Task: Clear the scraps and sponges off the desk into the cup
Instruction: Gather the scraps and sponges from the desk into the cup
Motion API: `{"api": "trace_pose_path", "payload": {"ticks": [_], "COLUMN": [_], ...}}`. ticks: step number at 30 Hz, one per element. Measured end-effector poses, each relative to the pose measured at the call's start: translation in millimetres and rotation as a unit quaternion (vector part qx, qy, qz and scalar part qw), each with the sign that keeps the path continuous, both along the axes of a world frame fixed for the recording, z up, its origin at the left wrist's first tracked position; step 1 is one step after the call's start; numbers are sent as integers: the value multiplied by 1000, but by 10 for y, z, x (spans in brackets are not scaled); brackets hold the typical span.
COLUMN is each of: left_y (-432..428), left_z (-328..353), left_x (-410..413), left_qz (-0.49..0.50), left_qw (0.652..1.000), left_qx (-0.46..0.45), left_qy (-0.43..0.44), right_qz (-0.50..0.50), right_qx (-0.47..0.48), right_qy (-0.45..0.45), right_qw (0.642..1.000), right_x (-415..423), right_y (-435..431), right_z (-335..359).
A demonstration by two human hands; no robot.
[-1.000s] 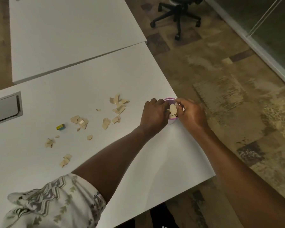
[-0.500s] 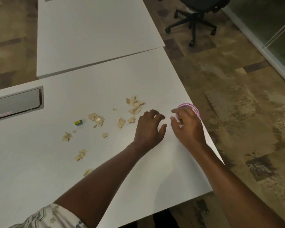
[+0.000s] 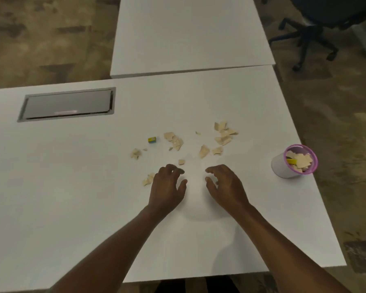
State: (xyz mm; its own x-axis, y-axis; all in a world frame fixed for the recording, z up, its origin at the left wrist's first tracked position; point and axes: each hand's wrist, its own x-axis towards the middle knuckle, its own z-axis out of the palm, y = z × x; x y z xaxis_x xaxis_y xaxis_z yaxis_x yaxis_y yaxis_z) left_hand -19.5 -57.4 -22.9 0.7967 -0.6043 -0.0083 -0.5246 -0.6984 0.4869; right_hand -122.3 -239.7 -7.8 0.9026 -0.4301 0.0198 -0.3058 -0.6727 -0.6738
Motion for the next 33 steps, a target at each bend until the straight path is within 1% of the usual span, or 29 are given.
{"api": "trace_pose_path", "payload": {"ticks": [6, 11, 15, 18, 22, 27, 30, 31, 33], "left_y": [706, 1115, 1253, 1232, 1123, 967, 931, 921, 896], "left_z": [-139, -269, -448, -539, -582, -528, -476, -459, -438], "left_x": [9, -101, -113, -29, 149, 316, 474, 549, 722], "left_qz": [44, 53, 17, -10, -24, -17, 23, 48, 93], "left_qw": [999, 997, 996, 993, 990, 994, 995, 994, 990], "left_qx": [21, 46, 85, 110, 135, 99, 93, 92, 93], "left_qy": [21, 16, 26, 30, 35, 41, 32, 35, 53], "right_qz": [82, 141, 216, 242, 215, 134, 85, 68, 41], "right_qx": [10, 0, -34, -46, -56, -43, -59, -62, -62], "right_qy": [57, 101, 135, 157, 146, 98, 78, 84, 124], "right_qw": [995, 985, 966, 956, 964, 985, 992, 992, 989], "right_x": [32, -27, -63, 15, 233, 494, 641, 705, 844], "right_y": [553, 907, 1104, 1179, 1145, 927, 724, 651, 514], "right_z": [-136, -167, -197, -254, -322, -268, -254, -251, -250]}}
